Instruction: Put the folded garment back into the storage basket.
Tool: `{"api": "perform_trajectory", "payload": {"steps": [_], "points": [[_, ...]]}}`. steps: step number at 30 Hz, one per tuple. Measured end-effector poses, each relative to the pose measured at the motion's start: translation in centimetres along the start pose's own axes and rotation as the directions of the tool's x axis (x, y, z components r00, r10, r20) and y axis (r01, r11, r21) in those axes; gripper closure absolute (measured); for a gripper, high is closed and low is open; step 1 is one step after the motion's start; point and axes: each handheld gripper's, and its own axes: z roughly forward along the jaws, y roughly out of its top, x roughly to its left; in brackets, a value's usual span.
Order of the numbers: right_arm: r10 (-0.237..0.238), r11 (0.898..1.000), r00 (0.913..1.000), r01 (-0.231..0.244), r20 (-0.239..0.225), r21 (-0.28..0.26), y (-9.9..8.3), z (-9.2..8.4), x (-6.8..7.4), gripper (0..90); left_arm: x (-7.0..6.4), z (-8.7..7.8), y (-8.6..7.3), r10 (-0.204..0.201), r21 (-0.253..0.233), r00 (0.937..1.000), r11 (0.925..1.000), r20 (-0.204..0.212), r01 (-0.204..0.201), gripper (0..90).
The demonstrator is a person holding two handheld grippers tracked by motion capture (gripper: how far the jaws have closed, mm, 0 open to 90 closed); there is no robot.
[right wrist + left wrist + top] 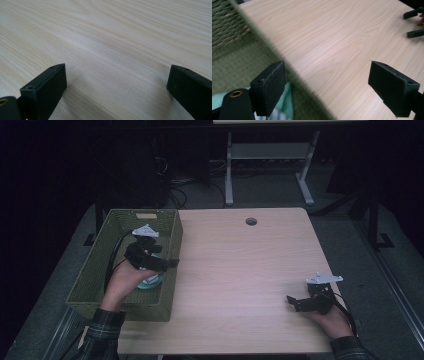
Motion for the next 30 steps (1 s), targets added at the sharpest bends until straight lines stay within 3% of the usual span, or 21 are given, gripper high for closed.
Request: {"api": "perform_trajectory", "payload": {"steps": [12, 20, 30], "points": [[-0.001, 1.0, 1.0, 0.001, 0.0, 0.0, 0.0, 0.0, 0.0, 2.3, -3.6, 3.5, 1.5, 0.05, -0.026, 0.9944, 0.9985, 0.093, -0.048, 14.4], [0.0, 1.0, 1.0, 0.0, 0.0, 0.0, 0.0, 0.0, 0.0, 2.2, -5.8, 5.9, 1.6, 0.082, -0.016, 0.9894, 0.9966, 0.12, -0.081, 14.6], [0.001, 1.0, 1.0, -0.001, 0.0, 0.0, 0.0, 0.0, 0.0, 2.2, -8.5, 9.2, 0.7, 0.112, 0.002, 0.983, 0.9935, 0.145, -0.114, 14.7]]}}
